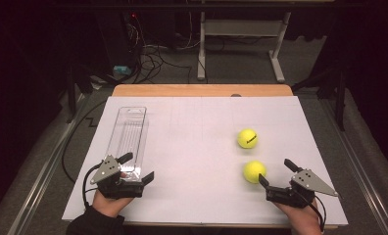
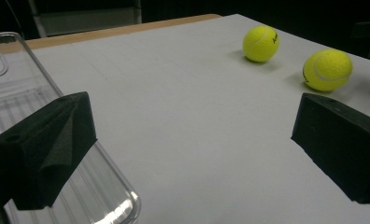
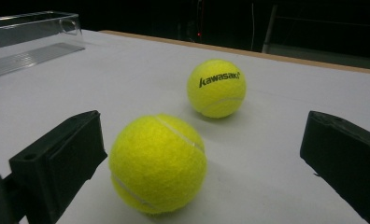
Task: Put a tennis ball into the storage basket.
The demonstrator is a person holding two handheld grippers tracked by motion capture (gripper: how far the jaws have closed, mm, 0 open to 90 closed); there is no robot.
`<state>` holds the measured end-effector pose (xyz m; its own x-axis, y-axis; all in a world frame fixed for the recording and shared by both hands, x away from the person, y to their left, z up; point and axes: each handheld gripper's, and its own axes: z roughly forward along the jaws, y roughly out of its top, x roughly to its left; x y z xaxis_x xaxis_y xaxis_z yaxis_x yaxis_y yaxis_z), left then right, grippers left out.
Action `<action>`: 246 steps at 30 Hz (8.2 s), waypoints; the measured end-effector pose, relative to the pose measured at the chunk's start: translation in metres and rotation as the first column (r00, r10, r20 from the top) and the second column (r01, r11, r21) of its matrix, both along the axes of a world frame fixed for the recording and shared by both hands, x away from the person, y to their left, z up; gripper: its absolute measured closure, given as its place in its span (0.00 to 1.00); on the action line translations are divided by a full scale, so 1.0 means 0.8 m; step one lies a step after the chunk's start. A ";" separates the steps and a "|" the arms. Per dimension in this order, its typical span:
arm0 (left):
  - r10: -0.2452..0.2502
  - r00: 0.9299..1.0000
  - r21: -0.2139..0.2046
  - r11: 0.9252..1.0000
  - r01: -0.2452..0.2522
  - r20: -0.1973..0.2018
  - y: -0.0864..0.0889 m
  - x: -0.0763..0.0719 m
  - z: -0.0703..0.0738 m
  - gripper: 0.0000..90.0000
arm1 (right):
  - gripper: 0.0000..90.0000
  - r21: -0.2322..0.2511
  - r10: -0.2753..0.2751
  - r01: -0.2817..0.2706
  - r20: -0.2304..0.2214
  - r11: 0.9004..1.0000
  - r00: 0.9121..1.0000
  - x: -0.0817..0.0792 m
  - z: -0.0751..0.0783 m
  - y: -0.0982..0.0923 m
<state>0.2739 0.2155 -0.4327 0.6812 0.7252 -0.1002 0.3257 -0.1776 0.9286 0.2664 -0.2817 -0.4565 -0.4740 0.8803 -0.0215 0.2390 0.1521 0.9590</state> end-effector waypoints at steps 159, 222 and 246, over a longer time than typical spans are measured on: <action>-0.034 0.824 0.512 0.769 0.384 -0.566 -0.195 0.083 0.095 0.02 | 0.30 -0.049 0.392 -0.401 -0.137 0.915 0.910 0.031 -0.010 0.205; 0.016 0.745 0.483 0.771 0.415 -0.666 -0.192 0.108 0.088 0.29 | 0.00 -0.057 0.333 -0.339 -0.092 0.939 0.938 0.025 -0.003 0.148; 0.184 0.740 0.529 0.807 0.263 -0.647 -0.069 0.139 0.125 0.29 | 0.00 -0.100 0.210 -0.220 -0.099 0.970 0.973 0.020 -0.010 0.066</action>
<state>0.3851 0.1603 -0.3325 0.6326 0.7663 -0.1119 0.7693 -0.6051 0.2049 0.2820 -0.2285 -0.4649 -0.6559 0.7523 -0.0624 0.2711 0.3118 0.9106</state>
